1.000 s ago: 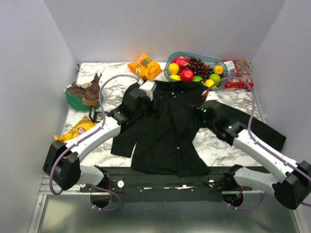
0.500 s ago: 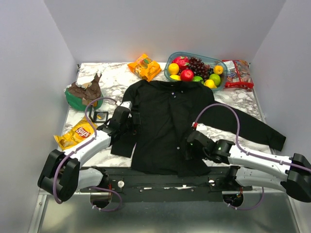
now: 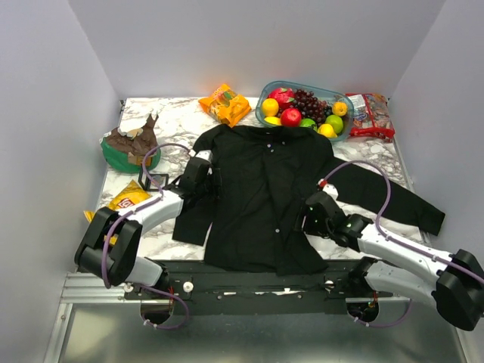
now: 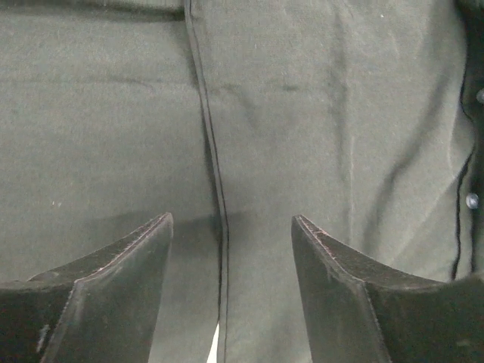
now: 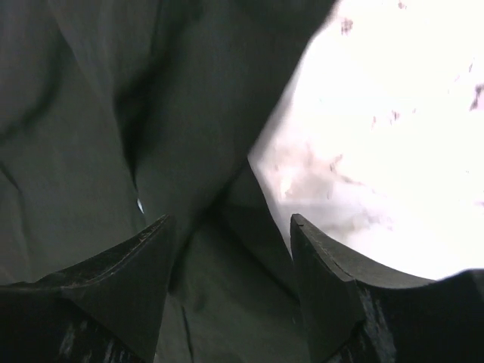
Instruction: Pin the brooch onto the clothing
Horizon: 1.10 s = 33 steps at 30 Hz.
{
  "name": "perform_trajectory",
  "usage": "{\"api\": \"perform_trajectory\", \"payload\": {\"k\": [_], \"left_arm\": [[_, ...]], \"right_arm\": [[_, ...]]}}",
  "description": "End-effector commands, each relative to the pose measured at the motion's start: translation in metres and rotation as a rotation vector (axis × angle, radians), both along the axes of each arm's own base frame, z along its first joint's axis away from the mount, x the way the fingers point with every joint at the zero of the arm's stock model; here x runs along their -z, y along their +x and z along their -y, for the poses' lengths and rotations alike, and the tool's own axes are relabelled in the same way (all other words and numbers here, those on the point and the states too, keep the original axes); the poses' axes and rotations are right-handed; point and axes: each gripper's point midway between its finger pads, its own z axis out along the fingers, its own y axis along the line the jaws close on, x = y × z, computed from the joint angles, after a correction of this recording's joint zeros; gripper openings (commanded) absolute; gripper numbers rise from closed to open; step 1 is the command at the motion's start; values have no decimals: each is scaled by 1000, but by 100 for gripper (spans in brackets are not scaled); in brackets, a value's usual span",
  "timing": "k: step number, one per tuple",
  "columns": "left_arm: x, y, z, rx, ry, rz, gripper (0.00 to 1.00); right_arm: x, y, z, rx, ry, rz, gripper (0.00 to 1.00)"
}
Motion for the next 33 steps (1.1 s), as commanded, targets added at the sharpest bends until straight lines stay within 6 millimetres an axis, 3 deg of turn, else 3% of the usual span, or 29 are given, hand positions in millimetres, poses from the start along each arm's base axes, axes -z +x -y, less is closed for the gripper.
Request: {"api": "perform_trajectory", "payload": {"k": [1, 11, 16, 23, 28, 31, 33], "left_arm": [[-3, 23, -1, -25, 27, 34, 71], [24, 34, 5, -25, 15, -45, 64], [36, 34, 2, -30, 29, -74, 55], [35, 38, 7, -15, 7, -64, 43], [44, 36, -2, -45, 23, -87, 28], [48, 35, -5, -61, 18, -101, 15], [49, 35, -8, -69, 14, -101, 6]], "right_arm": [[5, 14, -7, -2, 37, 19, 67], [26, 32, -9, 47, -30, -17, 60], [32, 38, -2, 79, -34, -22, 59], [38, 44, 10, 108, -25, -29, 59], [37, 52, 16, 119, -23, -20, 56], [38, 55, 18, 119, -28, -18, 43], [39, 55, 19, 119, -32, -20, 30]]}}
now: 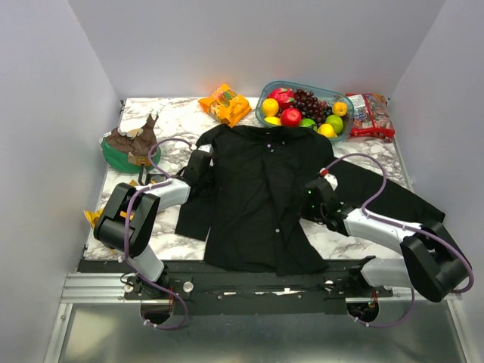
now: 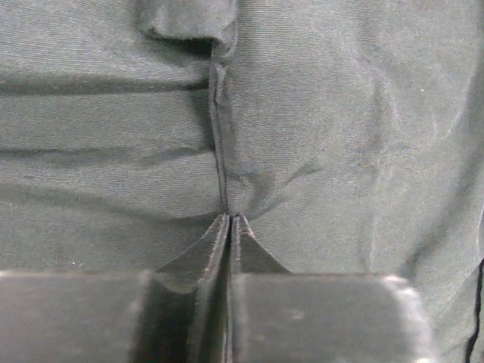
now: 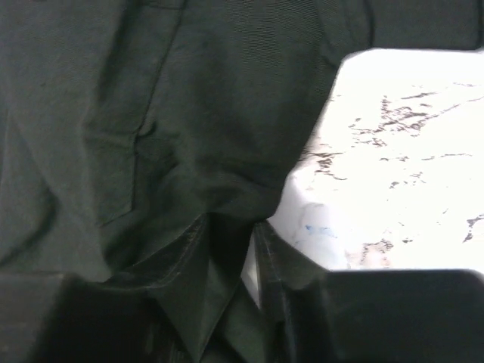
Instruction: Pin the brooch onto the clothing
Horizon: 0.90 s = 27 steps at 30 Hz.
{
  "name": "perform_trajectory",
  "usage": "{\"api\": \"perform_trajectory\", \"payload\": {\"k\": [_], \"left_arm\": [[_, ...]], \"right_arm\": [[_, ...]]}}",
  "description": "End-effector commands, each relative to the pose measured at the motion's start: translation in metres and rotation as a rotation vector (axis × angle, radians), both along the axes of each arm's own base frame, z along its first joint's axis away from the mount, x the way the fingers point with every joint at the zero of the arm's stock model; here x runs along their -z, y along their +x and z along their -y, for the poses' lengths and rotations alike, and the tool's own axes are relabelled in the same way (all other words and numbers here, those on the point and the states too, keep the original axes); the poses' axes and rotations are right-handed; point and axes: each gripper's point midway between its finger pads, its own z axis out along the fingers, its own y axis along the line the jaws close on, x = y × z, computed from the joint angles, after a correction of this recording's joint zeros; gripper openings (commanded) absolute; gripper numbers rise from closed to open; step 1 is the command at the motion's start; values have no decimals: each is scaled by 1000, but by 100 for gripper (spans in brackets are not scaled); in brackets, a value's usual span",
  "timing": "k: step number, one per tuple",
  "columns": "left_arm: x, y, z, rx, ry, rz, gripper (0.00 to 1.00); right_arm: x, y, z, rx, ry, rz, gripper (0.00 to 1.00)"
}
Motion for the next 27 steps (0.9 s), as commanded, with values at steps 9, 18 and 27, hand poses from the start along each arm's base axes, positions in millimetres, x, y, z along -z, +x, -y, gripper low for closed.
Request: {"api": "perform_trajectory", "payload": {"k": [9, 18, 27], "left_arm": [[11, 0, -26, -78, -2, -37, 0], [11, 6, -40, -119, -25, -34, 0], [2, 9, -50, -148, -19, -15, 0]], "right_arm": [[-5, -8, 14, -25, -26, -19, 1], [-26, 14, 51, 19, -105, 10, 1], [-23, 46, 75, 46, -161, -45, 1]]}}
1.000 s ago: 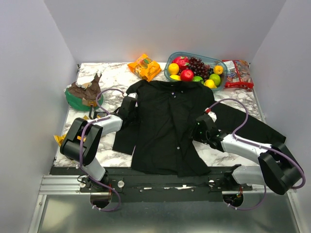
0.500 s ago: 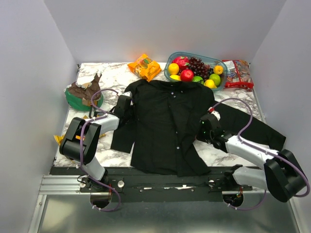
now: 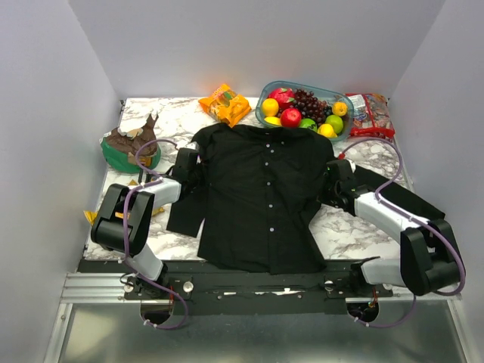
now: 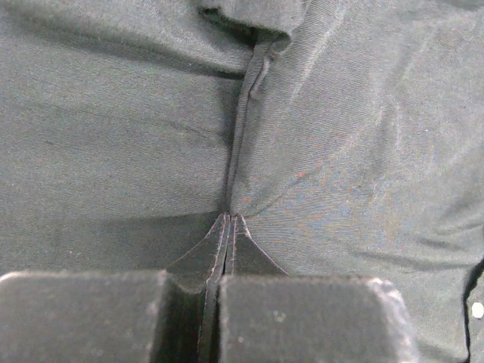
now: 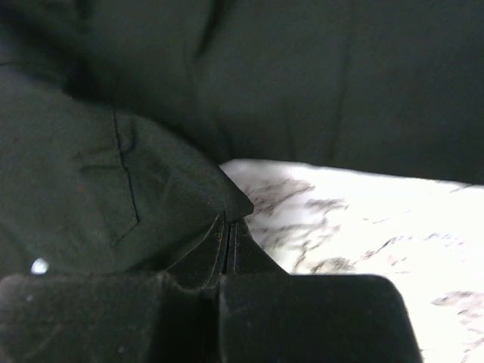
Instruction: Pin the brooch onto the clothing
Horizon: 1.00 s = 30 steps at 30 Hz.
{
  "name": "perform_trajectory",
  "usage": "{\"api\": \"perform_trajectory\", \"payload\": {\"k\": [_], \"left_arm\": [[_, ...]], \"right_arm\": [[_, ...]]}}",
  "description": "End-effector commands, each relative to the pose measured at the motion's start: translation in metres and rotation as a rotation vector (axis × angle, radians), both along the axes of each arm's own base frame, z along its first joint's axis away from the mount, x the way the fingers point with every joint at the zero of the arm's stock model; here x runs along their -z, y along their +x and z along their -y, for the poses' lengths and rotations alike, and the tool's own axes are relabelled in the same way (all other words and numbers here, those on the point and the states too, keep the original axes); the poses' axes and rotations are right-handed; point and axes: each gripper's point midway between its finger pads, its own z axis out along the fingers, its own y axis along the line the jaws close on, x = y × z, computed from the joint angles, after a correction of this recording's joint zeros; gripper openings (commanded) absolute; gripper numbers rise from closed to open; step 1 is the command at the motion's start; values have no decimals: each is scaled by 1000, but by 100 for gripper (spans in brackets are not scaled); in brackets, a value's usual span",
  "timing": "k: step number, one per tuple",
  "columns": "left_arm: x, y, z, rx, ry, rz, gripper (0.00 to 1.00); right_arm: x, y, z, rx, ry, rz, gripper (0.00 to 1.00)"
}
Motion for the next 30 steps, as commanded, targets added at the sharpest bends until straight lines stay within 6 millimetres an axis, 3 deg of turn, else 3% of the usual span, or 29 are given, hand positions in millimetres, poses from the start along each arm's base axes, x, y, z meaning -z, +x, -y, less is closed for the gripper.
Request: {"api": "perform_trajectory", "payload": {"k": [1, 17, 19, 20, 22, 23, 24, 25, 27, 30], "left_arm": [[1, -7, -16, -41, 34, -15, 0], [-14, -8, -34, -90, 64, 16, 0], [-19, -8, -29, -72, 46, 22, 0], [-22, -8, -28, -71, 39, 28, 0], [-33, -12, -21, -45, 12, 35, 27], [-38, -13, -20, -41, 8, 45, 38], [-42, -15, -20, -40, 11, 51, 59], [-56, -15, -19, -38, 1, 84, 69], [-68, -18, -17, -31, -9, 93, 86], [-100, -19, -10, 8, -41, 132, 94]], "right_arm": [[-3, 10, 8, -16, -39, -31, 1], [-27, 35, 41, 44, -187, -46, 1], [-29, 35, 40, 23, -189, -53, 8], [-32, 35, 35, 4, -174, -51, 18], [-44, 32, 31, -15, -150, -31, 37], [-49, 30, 25, -43, -123, -17, 52], [-48, 25, 23, -59, -109, -15, 58], [-62, 23, 17, -76, -86, 35, 62], [-67, 13, 6, -117, -48, 53, 70], [-79, -1, -17, -179, -8, 91, 75]]}}
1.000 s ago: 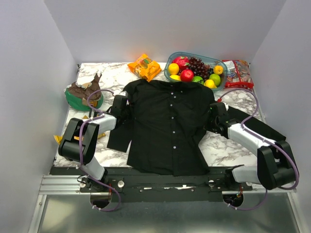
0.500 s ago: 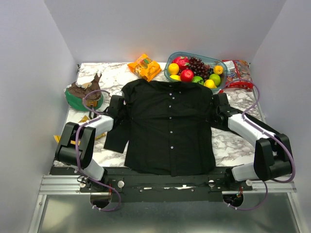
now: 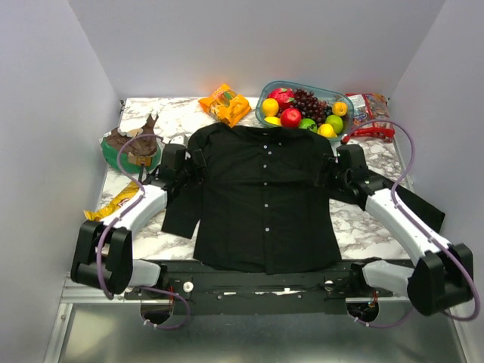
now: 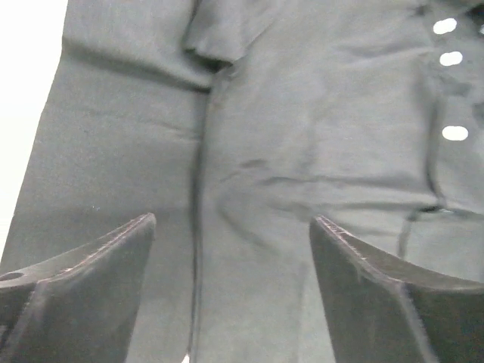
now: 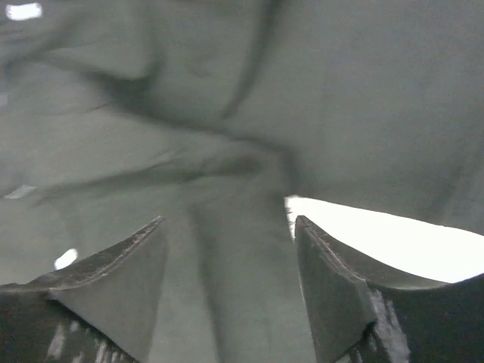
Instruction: Pin the brooch onto the clothing
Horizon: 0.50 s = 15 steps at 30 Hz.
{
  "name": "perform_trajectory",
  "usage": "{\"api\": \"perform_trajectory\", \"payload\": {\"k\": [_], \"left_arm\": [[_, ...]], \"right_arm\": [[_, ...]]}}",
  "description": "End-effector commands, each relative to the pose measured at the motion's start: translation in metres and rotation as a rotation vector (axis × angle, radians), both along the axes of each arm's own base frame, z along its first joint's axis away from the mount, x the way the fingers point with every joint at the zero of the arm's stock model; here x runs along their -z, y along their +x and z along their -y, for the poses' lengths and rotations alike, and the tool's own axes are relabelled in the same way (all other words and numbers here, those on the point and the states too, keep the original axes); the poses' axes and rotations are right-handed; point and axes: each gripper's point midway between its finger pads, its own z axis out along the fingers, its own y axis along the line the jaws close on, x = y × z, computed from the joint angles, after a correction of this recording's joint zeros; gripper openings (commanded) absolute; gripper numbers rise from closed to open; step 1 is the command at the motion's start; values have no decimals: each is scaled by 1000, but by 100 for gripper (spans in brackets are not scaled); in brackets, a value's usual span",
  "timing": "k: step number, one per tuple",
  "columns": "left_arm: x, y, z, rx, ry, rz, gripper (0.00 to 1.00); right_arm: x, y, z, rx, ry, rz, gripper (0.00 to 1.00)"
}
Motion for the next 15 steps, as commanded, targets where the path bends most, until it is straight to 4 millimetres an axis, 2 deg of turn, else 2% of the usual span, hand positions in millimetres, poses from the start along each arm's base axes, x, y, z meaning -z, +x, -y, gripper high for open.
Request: {"api": "perform_trajectory", "payload": {"k": [1, 2, 3, 4, 5, 6, 7, 9, 10, 12, 13, 15], "left_arm": [[-51, -4, 10, 62, -35, 64, 95], [-59, -5, 14, 85, -43, 74, 96], [-77, -3, 19, 120, -57, 91, 98], [-86, -3, 21, 144, -50, 102, 99], [-93, -1, 20, 170, -22, 119, 99], [-109, 2, 20, 186, -1, 136, 99], [-116, 5, 18, 192, 20, 150, 99], [-128, 12, 13, 205, 72, 184, 99], [-128, 15, 11, 200, 91, 186, 99], [-132, 21, 11, 214, 110, 197, 99], [-128, 23, 12, 219, 111, 188, 99], [-121, 26, 12, 217, 108, 180, 99]], "right_arm": [[-9, -29, -40, -132, 78, 7, 75], [-10, -33, -49, -158, 110, 7, 75], [-9, -36, -56, -176, 134, 6, 75], [-9, -38, -71, -200, 170, 17, 75], [-1, -44, -78, -219, 181, -1, 75], [6, -47, -84, -231, 185, -20, 75], [10, -52, -98, -256, 204, -28, 75], [28, -62, -107, -271, 206, -74, 75], [38, -71, -121, -306, 229, -111, 75], [54, -84, -129, -327, 225, -158, 75], [61, -90, -139, -345, 231, -174, 75], [72, -100, -144, -352, 222, -199, 75]]}}
